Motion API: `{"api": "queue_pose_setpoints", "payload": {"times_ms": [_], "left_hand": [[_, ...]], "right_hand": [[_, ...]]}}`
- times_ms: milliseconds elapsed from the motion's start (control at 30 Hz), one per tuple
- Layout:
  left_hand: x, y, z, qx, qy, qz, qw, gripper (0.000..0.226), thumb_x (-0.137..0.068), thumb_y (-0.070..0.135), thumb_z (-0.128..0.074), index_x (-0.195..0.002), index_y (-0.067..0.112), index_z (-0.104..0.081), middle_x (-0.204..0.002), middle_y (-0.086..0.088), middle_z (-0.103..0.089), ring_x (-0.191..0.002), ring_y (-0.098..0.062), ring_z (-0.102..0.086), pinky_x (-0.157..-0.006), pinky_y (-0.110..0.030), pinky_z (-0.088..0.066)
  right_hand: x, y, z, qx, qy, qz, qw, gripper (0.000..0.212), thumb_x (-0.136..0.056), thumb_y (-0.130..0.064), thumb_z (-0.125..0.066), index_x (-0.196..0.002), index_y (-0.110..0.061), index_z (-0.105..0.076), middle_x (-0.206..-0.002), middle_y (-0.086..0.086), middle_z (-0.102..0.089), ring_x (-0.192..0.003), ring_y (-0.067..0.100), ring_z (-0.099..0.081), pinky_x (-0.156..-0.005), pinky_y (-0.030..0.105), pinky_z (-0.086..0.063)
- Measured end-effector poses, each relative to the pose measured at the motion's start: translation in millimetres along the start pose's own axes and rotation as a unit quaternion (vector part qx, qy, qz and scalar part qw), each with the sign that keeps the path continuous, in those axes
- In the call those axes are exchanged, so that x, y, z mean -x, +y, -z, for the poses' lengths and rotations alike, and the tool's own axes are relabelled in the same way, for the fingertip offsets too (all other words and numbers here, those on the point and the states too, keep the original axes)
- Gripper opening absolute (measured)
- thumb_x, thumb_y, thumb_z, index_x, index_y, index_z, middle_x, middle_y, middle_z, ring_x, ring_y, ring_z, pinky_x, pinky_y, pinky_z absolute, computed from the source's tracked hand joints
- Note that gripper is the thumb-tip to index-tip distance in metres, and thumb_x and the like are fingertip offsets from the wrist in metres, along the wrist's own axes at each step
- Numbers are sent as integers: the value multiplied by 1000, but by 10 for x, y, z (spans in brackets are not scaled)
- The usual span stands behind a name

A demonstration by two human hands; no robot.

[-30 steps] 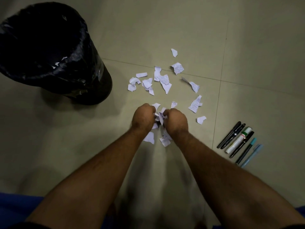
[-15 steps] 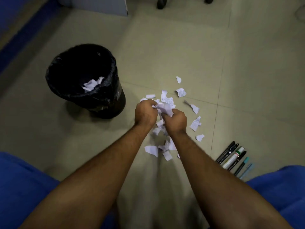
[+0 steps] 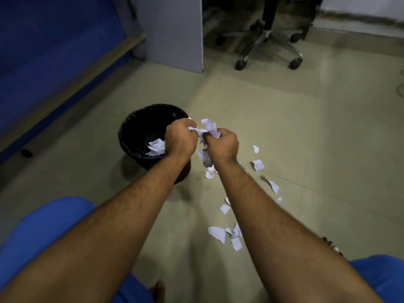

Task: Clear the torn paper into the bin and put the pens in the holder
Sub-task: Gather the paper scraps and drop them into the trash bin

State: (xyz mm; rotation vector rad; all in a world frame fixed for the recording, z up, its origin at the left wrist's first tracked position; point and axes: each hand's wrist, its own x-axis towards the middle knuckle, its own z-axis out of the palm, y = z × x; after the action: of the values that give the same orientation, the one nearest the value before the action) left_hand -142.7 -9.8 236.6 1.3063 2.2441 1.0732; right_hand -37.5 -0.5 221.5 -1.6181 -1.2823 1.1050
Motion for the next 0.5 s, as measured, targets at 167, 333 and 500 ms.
{"api": "queue_pose_setpoints", "payload": {"times_ms": [167, 333, 500], "left_hand": [[-352, -164, 516, -42, 38, 55, 997, 28, -82, 6, -54, -94, 22, -74, -99, -2, -73, -85, -22, -67, -67, -20, -43], [-570, -473, 812, -72, 30, 104, 992, 25, -83, 8, -58, -96, 23, -74, -102, -4, -73, -90, -27, -68, -70, -21, -47], [-655, -698, 830, -63, -22, 147, 987, 20, -84, 14, -61, -101, 10, -70, -111, -12, -70, -102, -32, -65, -82, -31, -50]], "right_hand": [[-46, -429, -562, 8, -33, 1, 999, 32, -80, -22, -69, -53, -15, -53, -56, 1, -56, -57, 24, -52, -55, 28, -41], [-7, -624, -1059, 36, -45, 3, 998, 30, -85, -28, -67, -61, -14, -57, -62, 2, -60, -63, 26, -57, -58, 29, -44], [42, -615, -1289, 66, -60, -29, 996, 37, -89, -35, -64, -60, -16, -52, -74, 4, -64, -70, 25, -60, -61, 27, -43]]}}
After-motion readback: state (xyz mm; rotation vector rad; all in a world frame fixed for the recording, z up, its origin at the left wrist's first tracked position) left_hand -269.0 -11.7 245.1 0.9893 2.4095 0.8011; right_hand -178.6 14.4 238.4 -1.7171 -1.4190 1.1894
